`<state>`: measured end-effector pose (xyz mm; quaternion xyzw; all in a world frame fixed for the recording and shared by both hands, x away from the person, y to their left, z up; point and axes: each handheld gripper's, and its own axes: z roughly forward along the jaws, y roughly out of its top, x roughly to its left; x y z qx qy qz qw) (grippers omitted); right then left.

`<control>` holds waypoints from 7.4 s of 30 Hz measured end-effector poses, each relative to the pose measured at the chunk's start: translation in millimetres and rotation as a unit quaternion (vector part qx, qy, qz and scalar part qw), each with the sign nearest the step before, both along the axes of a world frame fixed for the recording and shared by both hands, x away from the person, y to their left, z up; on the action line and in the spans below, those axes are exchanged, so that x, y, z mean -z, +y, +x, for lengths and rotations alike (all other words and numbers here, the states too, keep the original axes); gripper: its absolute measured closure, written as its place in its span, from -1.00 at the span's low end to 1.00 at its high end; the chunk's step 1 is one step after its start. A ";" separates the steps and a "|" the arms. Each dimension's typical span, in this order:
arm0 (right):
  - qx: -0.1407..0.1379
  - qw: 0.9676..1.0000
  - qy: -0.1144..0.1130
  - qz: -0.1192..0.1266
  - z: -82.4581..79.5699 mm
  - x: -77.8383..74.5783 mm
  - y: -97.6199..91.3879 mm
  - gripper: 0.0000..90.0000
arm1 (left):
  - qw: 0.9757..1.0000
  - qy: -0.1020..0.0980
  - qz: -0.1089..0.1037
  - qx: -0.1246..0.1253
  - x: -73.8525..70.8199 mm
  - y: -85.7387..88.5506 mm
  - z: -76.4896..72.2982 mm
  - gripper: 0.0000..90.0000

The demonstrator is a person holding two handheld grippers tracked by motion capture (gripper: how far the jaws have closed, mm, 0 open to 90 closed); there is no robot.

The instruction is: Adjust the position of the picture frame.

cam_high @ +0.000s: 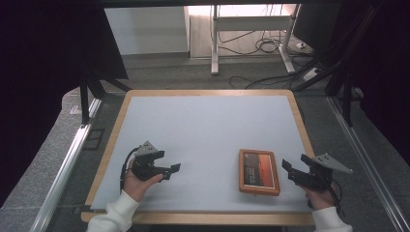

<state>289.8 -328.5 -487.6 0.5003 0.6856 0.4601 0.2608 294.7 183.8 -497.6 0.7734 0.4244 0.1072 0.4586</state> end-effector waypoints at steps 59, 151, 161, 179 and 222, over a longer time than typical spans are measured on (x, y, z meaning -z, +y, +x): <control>-0.024 0.994 0.110 -0.013 -85.9 45.5 95.5 -0.08 | 1.000 0.006 -0.007 0.003 7.6 1.2 11.1 -0.70; -0.203 0.972 0.111 -0.028 55.4 45.0 204.4 0.90 | 0.999 0.005 -0.028 -0.027 7.0 25.0 14.5 -0.70; -0.202 0.972 0.120 -0.029 52.7 49.4 196.8 0.87 | 0.999 0.008 -0.023 -0.029 8.3 24.6 13.4 -0.70; -0.155 0.980 0.125 -0.023 34.1 40.2 166.4 -0.19 | 0.999 0.009 -0.020 -0.030 9.4 23.7 13.3 -0.70; -0.168 0.984 0.054 -0.025 4.7 9.5 137.3 -0.24 | 1.000 0.010 -0.019 -0.022 10.6 19.3 12.4 -0.69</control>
